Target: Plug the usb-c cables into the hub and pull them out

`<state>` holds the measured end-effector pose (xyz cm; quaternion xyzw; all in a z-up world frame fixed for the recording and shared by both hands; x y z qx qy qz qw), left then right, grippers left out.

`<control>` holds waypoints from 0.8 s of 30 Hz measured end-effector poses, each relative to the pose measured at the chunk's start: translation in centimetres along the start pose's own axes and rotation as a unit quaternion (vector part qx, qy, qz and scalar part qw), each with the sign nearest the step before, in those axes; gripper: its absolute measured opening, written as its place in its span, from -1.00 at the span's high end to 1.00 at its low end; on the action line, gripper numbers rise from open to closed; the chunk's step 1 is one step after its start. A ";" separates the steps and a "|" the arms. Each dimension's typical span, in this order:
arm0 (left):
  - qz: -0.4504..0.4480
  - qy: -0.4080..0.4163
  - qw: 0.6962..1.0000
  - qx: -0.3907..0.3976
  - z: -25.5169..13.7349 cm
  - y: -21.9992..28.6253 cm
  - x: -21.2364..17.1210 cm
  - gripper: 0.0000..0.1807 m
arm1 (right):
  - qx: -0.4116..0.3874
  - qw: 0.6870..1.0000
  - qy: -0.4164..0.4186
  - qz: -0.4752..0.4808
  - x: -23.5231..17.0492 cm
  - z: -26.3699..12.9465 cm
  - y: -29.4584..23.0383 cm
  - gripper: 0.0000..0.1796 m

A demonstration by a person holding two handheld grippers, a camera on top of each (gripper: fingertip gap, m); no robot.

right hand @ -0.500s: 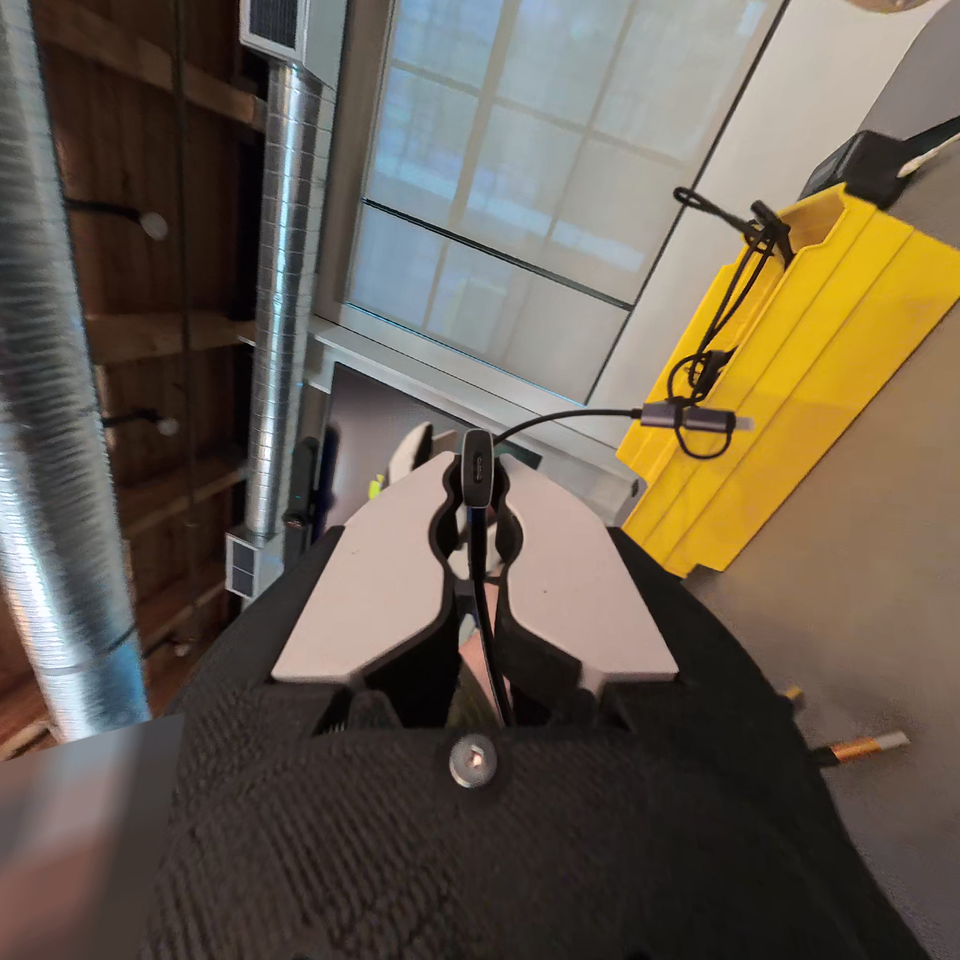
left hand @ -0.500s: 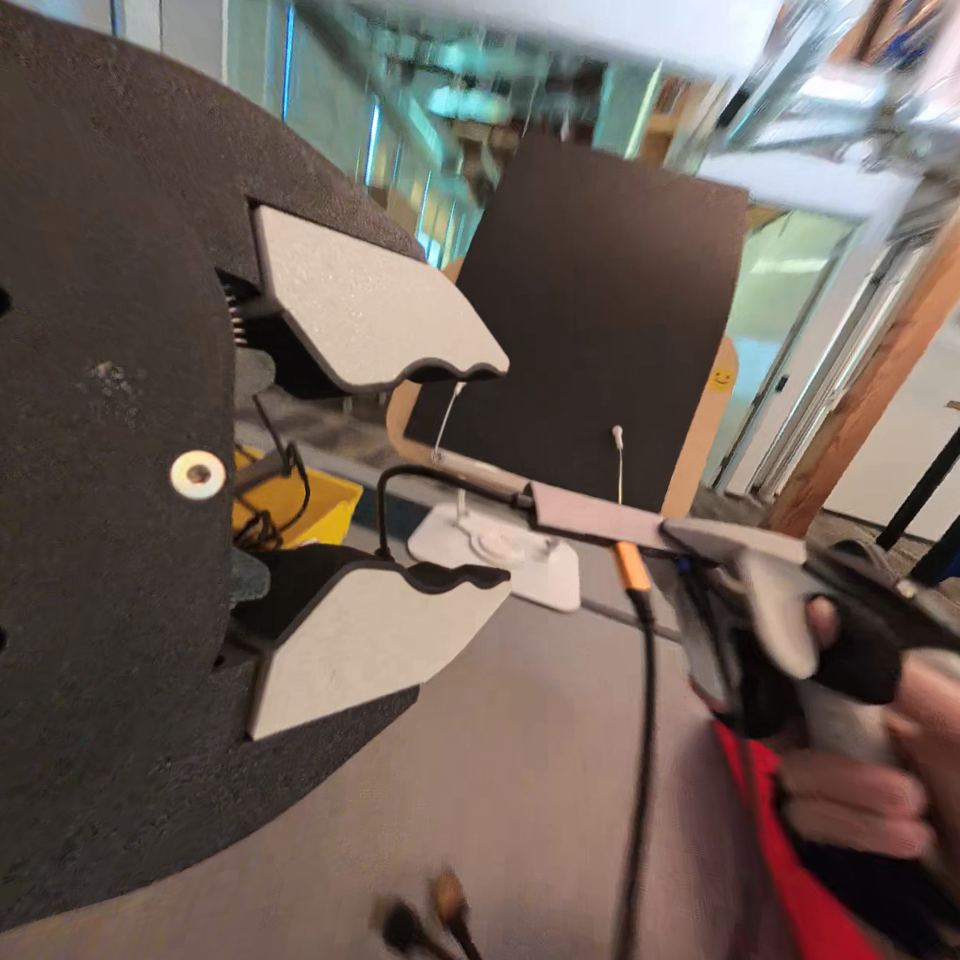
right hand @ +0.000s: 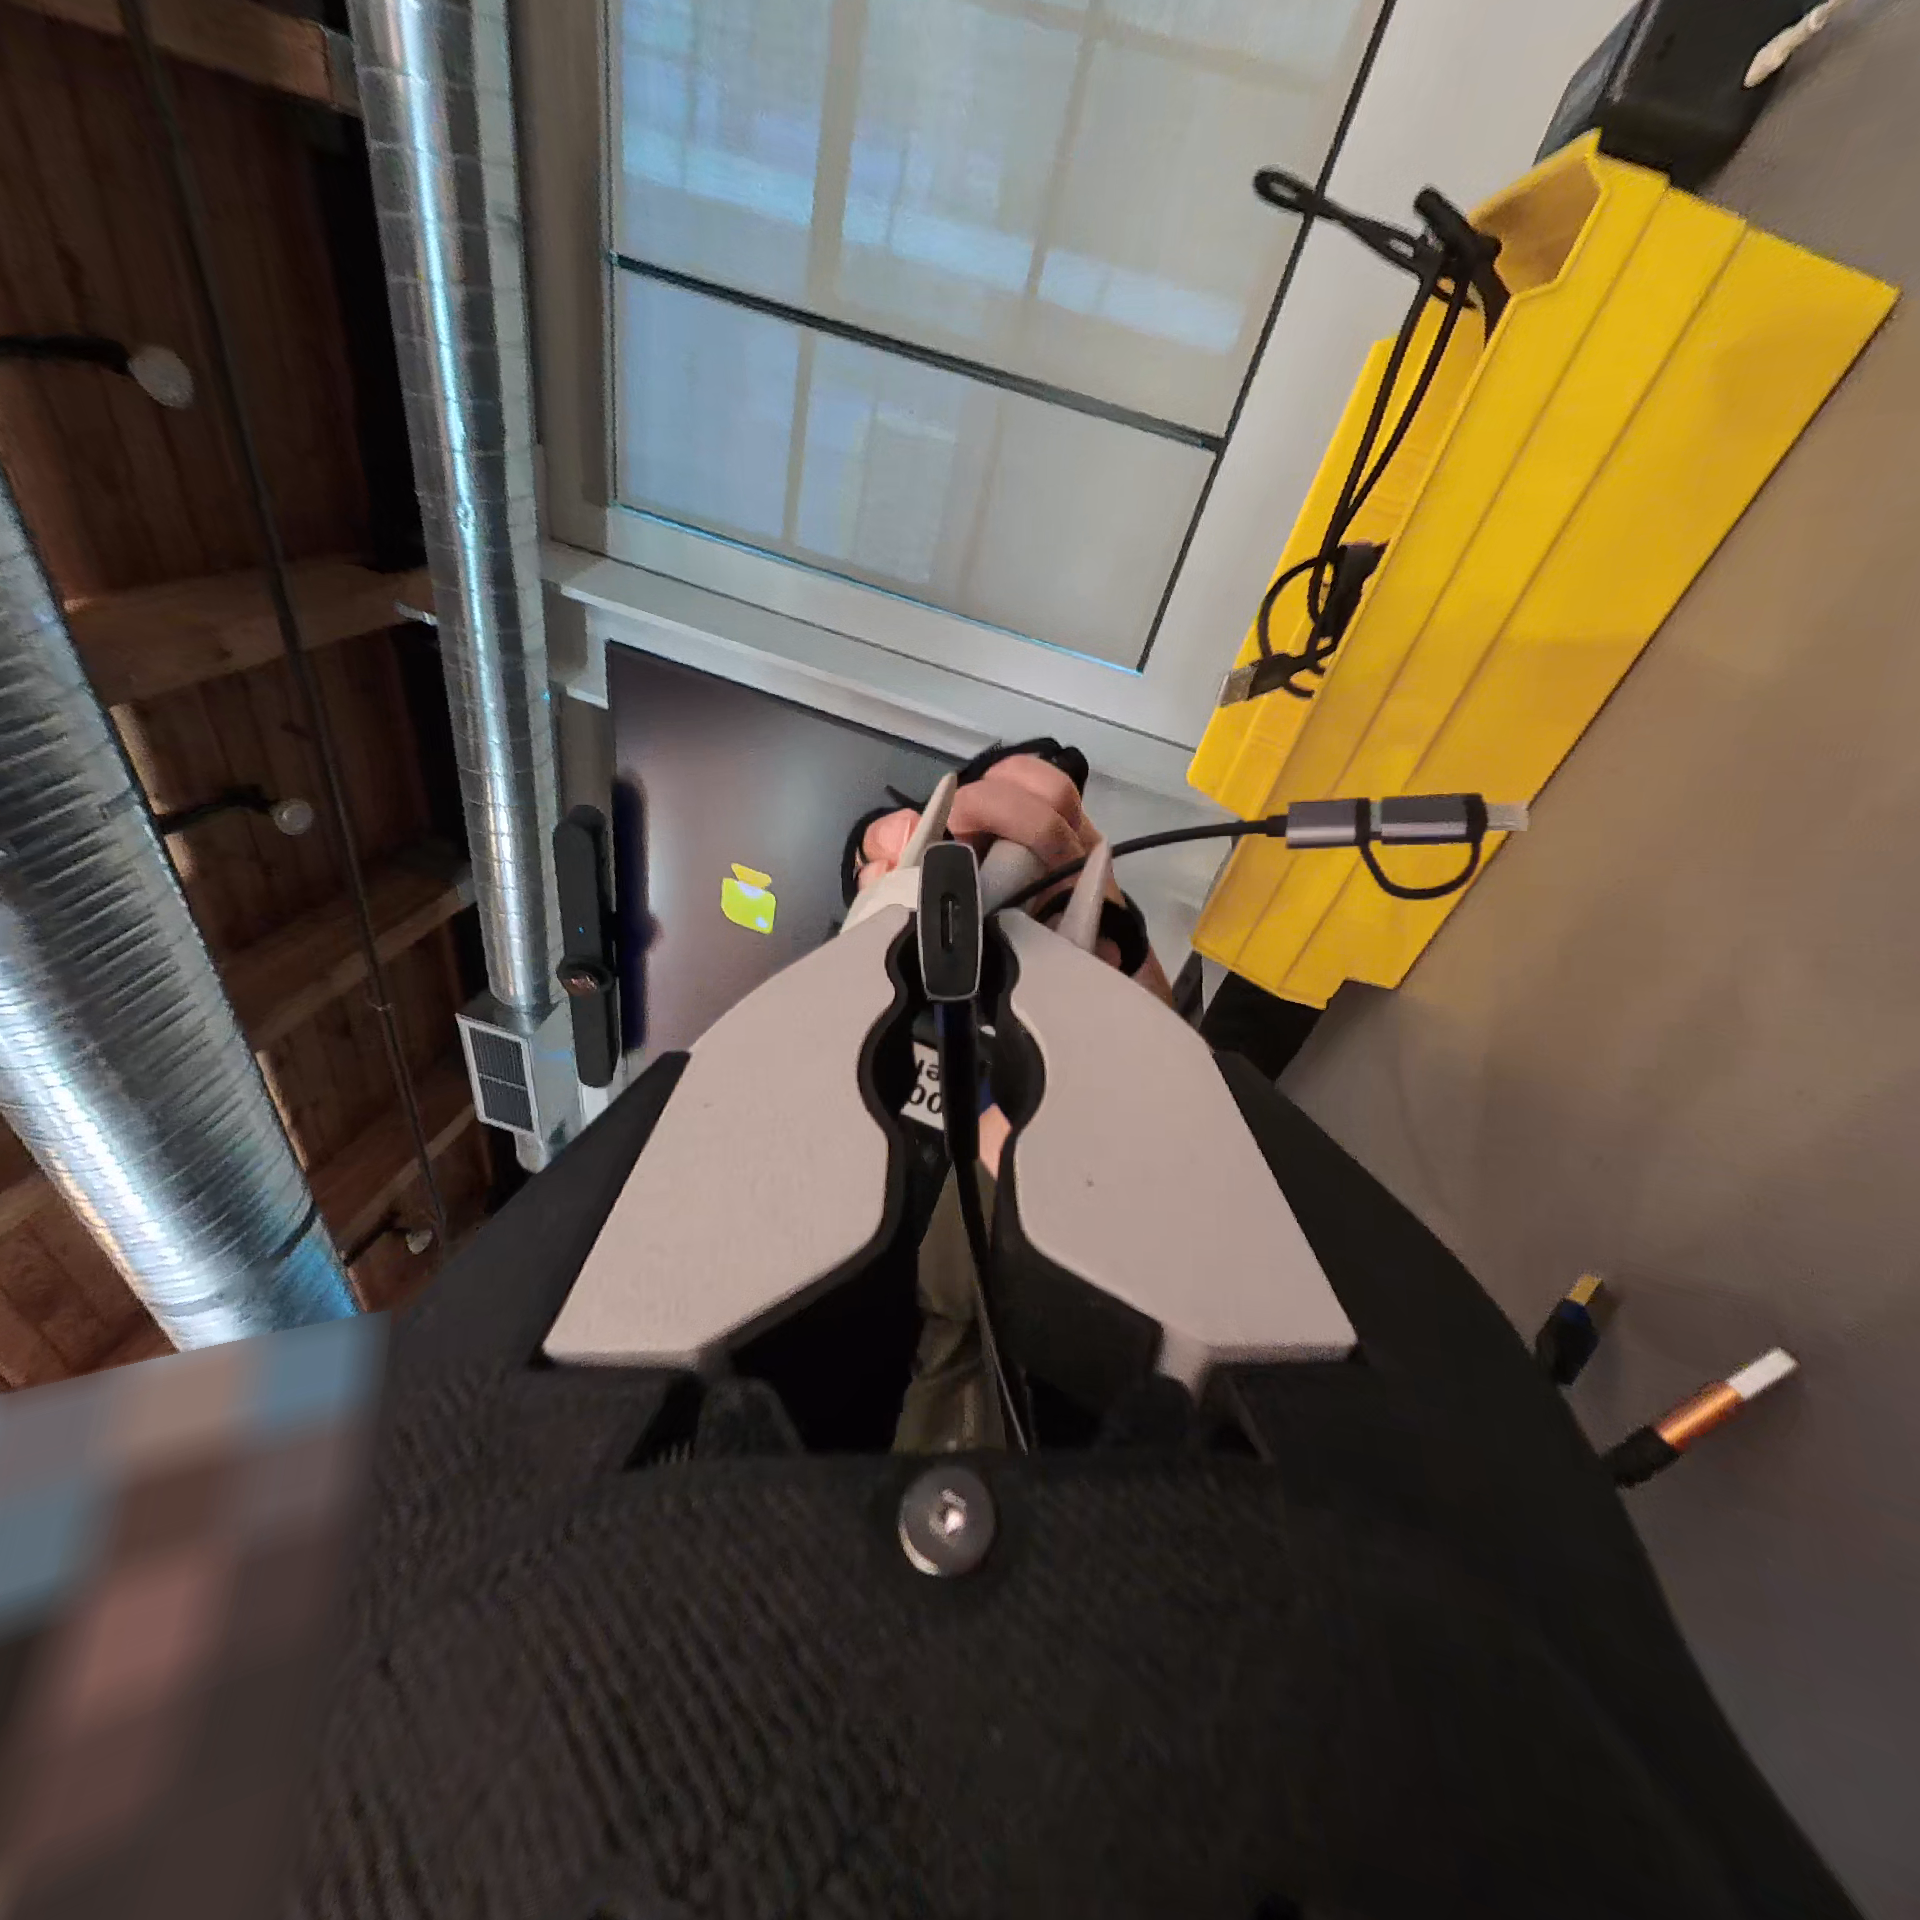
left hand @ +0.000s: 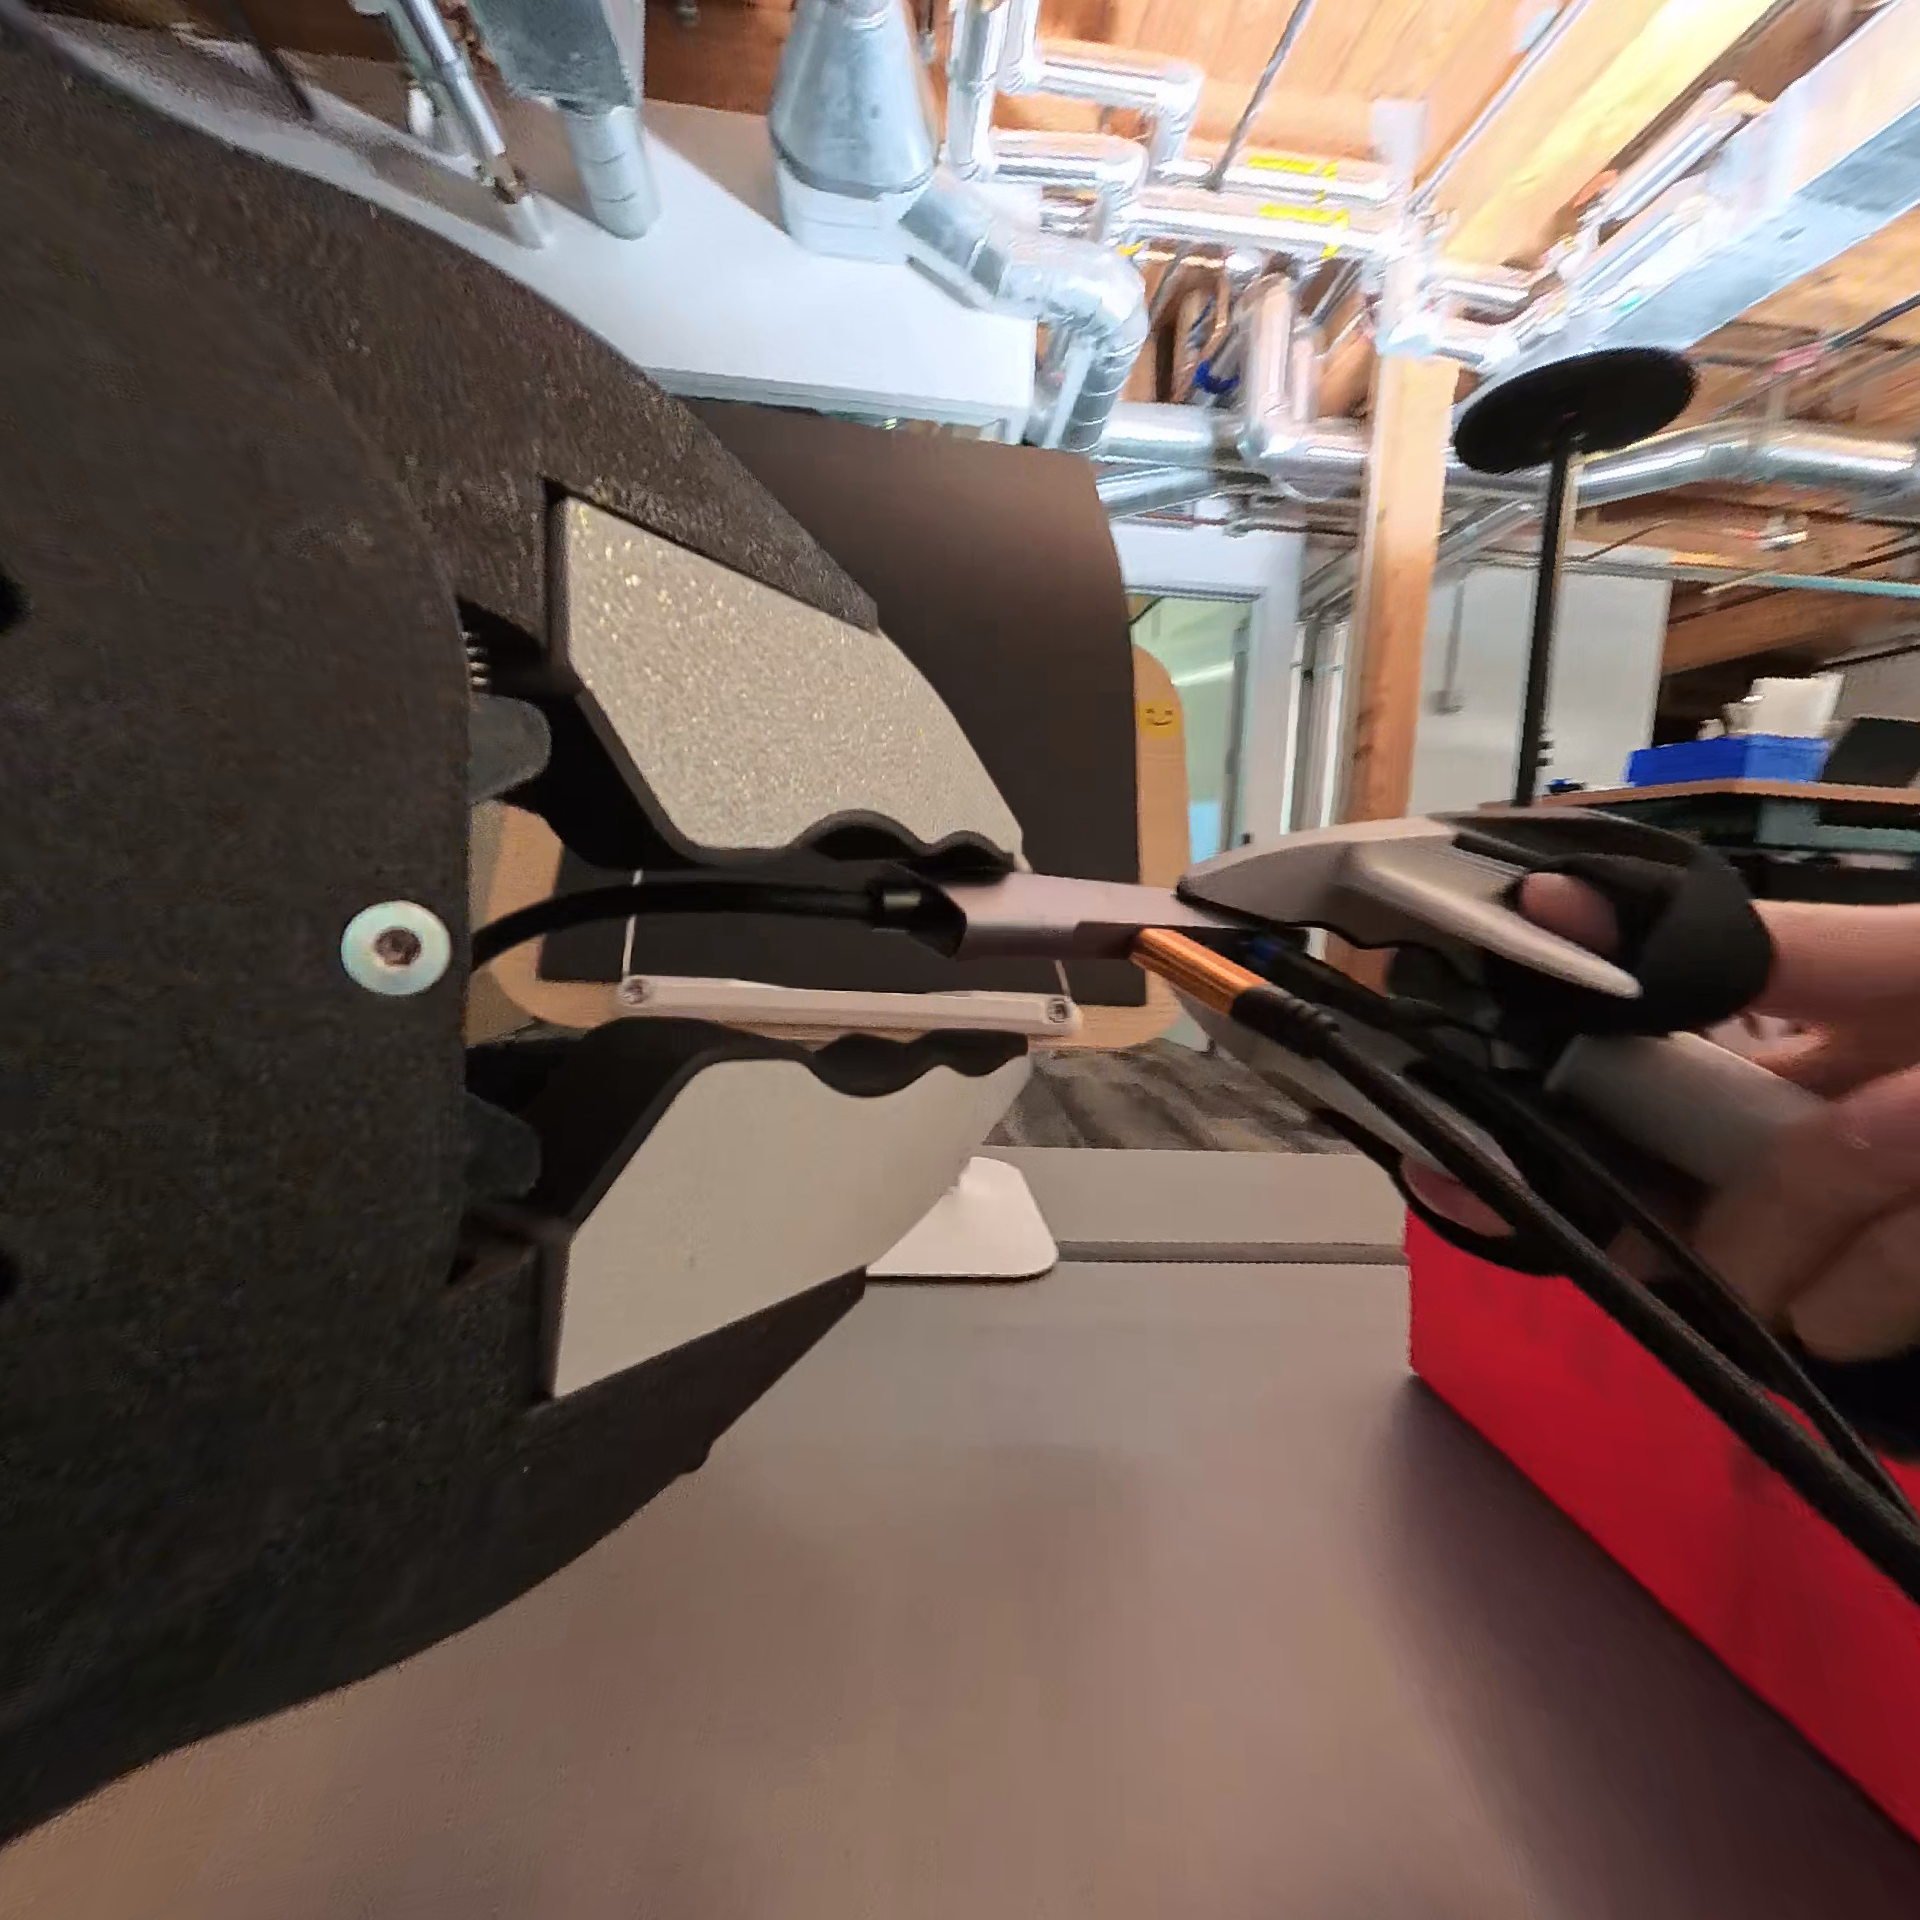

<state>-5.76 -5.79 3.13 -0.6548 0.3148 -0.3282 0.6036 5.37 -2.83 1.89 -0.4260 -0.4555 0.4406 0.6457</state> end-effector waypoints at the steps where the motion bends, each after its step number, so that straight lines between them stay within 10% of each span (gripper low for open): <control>1: 0.007 0.016 1.000 0.006 -0.2 0.0 0.3 0.72 | -0.002 1.000 -0.010 0.003 -0.3 0.2 0.0 0.89; 16: -0.007 0.047 0.999 0.000 -1.4 1.2 0.6 0.89 | -0.016 0.999 -0.024 0.021 -0.8 1.7 1.8 0.87; 24: -0.125 0.024 0.992 -0.022 -1.6 0.4 -1.2 0.90 | -0.178 0.959 -0.007 -0.221 0.4 0.7 -1.2 0.79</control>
Point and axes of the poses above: each gripper's, where its closed fingertips meet, z out along the fingers, x out of its top, y = z × x across the jaws, the point moved 5 cm from there along -z, back along the fingers, and after that the axes turned 2 degrees about z, right-handed, at the moved point
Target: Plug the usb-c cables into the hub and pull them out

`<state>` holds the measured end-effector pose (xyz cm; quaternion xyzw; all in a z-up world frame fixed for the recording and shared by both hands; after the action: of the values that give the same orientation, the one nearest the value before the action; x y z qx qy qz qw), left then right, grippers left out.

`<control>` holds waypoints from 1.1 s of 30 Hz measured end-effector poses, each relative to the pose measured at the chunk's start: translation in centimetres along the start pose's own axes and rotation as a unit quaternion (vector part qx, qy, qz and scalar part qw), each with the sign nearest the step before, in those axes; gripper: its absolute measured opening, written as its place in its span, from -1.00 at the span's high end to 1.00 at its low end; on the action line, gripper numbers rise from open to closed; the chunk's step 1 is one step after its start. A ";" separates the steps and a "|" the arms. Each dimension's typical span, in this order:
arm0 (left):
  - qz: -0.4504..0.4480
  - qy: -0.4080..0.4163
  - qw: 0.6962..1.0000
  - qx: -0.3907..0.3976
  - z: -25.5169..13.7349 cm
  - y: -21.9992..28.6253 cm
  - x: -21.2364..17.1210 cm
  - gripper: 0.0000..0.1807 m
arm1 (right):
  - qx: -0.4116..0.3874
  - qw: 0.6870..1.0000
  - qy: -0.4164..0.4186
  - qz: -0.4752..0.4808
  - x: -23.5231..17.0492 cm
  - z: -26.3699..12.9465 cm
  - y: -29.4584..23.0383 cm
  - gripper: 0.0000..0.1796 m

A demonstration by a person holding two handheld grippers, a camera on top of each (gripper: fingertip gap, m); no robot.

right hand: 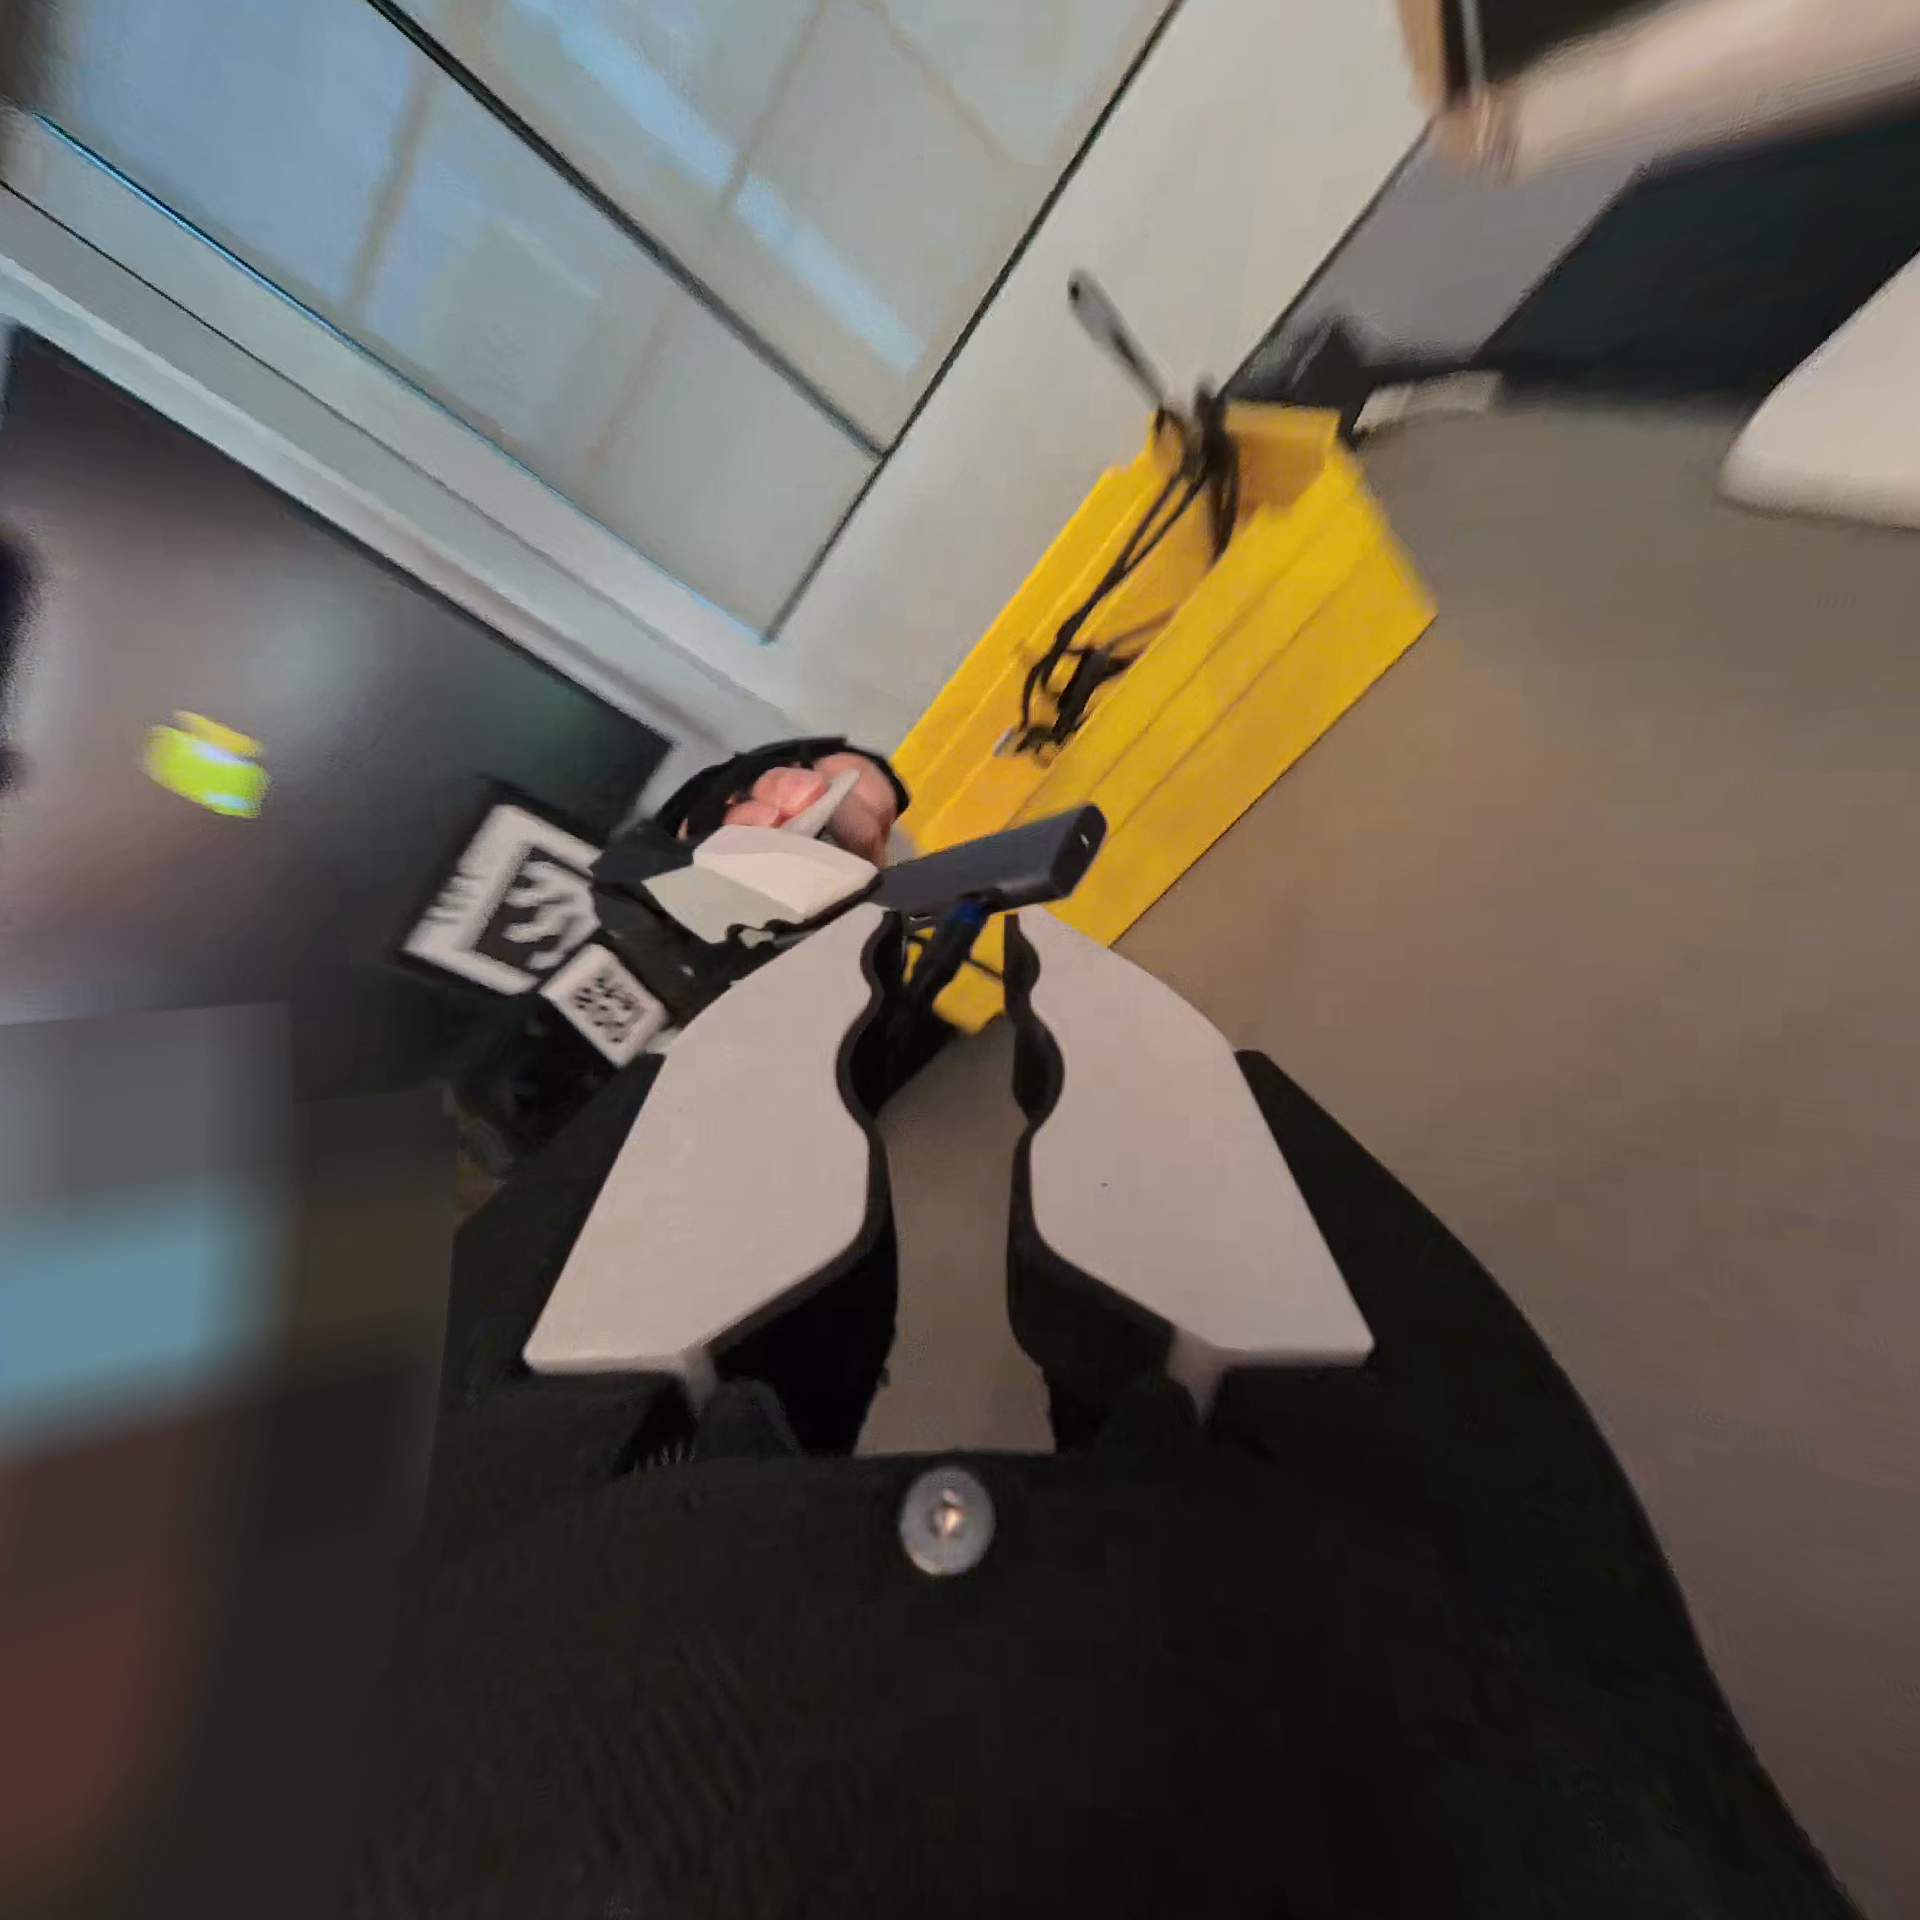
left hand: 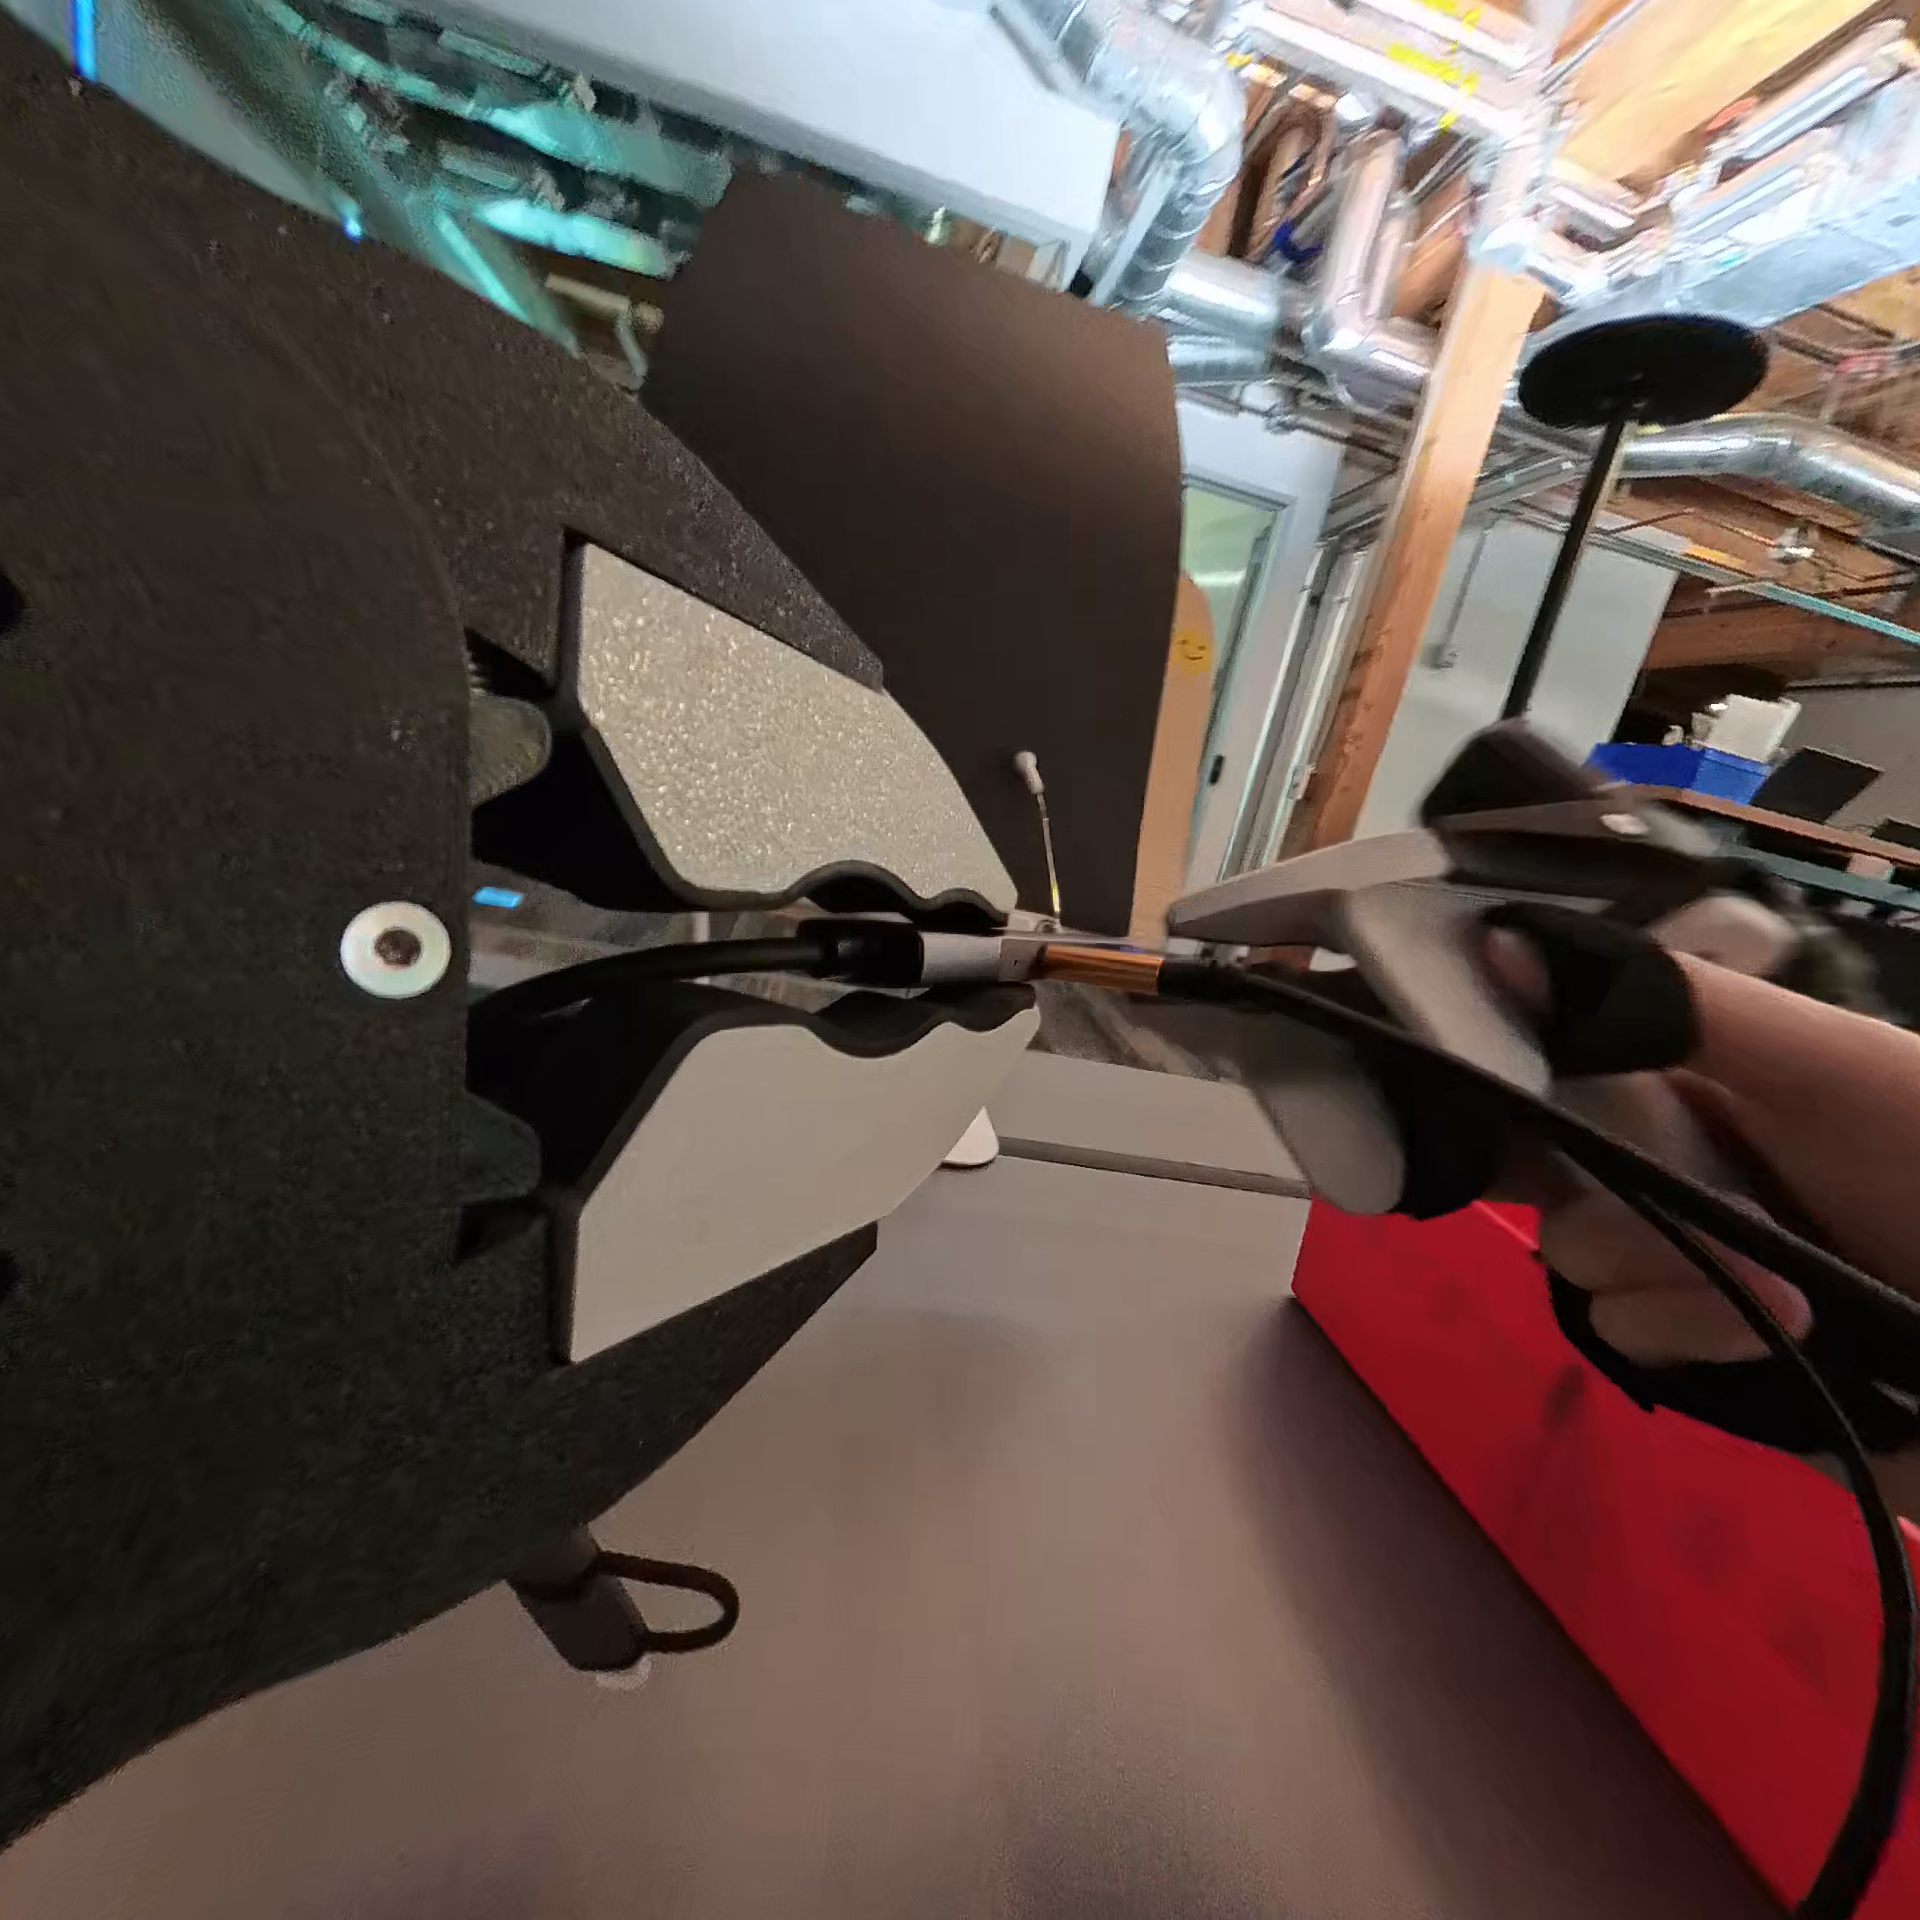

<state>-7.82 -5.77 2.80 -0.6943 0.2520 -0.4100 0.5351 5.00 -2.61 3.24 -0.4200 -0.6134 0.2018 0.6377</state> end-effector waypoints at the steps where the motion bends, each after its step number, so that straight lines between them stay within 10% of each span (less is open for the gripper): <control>1: -0.020 -0.004 1.000 -0.003 -0.1 -0.3 -0.3 0.90 | -0.022 0.998 0.026 -0.059 0.8 -0.6 -1.2 0.81; 8: -0.083 -0.027 0.995 0.044 -1.9 -4.2 -1.5 0.90 | -0.112 0.843 0.232 -0.472 -0.5 -2.8 -16.0 0.83; 15: -0.106 -0.060 0.988 0.091 -3.4 -6.5 -3.0 0.90 | 0.010 0.941 0.093 -0.325 -7.9 7.6 -16.8 0.79; 22: -0.090 -0.052 0.990 0.095 -3.2 -6.0 -1.4 0.90 | -0.235 0.845 0.246 -0.414 -4.0 5.9 -8.7 0.68; 33: -0.017 -0.038 0.996 0.081 -2.2 -4.0 0.9 0.90 | -0.214 0.862 0.188 -0.420 -2.2 4.6 -8.1 0.73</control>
<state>-9.49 -6.44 7.04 -0.6678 0.1860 -0.4116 0.5917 -1.79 -7.58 7.77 -0.2784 -0.6286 -0.3044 0.6594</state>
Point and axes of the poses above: each gripper's, where its closed fingertips meet, z out along the fingers, x out of its top, y = z × x across the jaws, the point moved 5 cm from there along -z, back along the fingers, and after that the axes turned 2 degrees about z, right-handed, at the moved point
